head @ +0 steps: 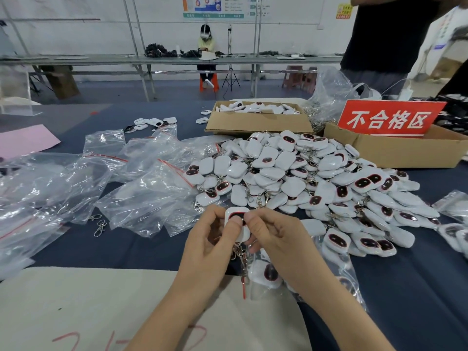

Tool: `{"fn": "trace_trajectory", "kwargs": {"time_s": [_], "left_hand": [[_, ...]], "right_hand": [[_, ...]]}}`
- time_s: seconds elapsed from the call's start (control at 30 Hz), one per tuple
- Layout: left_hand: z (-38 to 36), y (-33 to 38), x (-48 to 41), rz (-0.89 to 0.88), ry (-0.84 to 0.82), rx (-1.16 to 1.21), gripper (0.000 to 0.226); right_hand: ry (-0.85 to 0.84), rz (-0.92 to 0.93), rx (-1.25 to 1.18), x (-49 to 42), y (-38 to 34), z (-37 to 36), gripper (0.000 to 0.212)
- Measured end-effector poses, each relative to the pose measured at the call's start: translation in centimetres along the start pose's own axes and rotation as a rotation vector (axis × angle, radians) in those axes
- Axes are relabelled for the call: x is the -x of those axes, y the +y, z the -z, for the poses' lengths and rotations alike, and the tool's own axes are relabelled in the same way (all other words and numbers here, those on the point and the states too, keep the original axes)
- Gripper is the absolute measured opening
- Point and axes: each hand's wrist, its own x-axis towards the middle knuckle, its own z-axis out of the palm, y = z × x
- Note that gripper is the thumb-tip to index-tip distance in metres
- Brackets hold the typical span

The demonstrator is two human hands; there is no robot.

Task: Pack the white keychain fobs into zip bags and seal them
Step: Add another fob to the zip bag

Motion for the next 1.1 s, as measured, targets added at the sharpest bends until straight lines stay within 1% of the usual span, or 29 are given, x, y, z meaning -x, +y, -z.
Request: {"fn": "trace_trajectory", "kwargs": {"time_s": [0.1, 0.23, 0.4, 0.53, 0.93, 1.1], "left_hand": [[0.0, 0.0, 0.0, -0.001, -0.002, -0.004, 0.027], [-0.06, -0.06, -0.01, 0.018, -0.014, 0.021, 0.028], [-0.39, -0.44, 0.04, -0.019, -0.032, 0.032, 0.018], [-0.55, -0.38, 0.24, -0.023, -0.075, 0.01, 0.025], [-0.65, -0.48, 0.11, 0.016, -0.078, 0.021, 0.023], [-0.54, -0.35, 0.01, 0.016, -0.065, 0.041, 0.024]], "right_hand": [[0.0, -0.008, 0.011, 0.01, 0.03, -0.02, 0.023], [-0.003, -0.015, 0.018, 0.0, 0.13, 0.01, 0.019], [0.033, -0.024, 0.005, -0.21, 0.34, 0.05, 0.016], [0.062, -0.008, 0.002, -0.23, 0.31, 0.25, 0.019], [0.041, 0.0, 0.034, -0.41, 0.73, 0.43, 0.019], [0.012, 0.014, -0.018, -0.34, 0.85, 0.43, 0.019]]}}
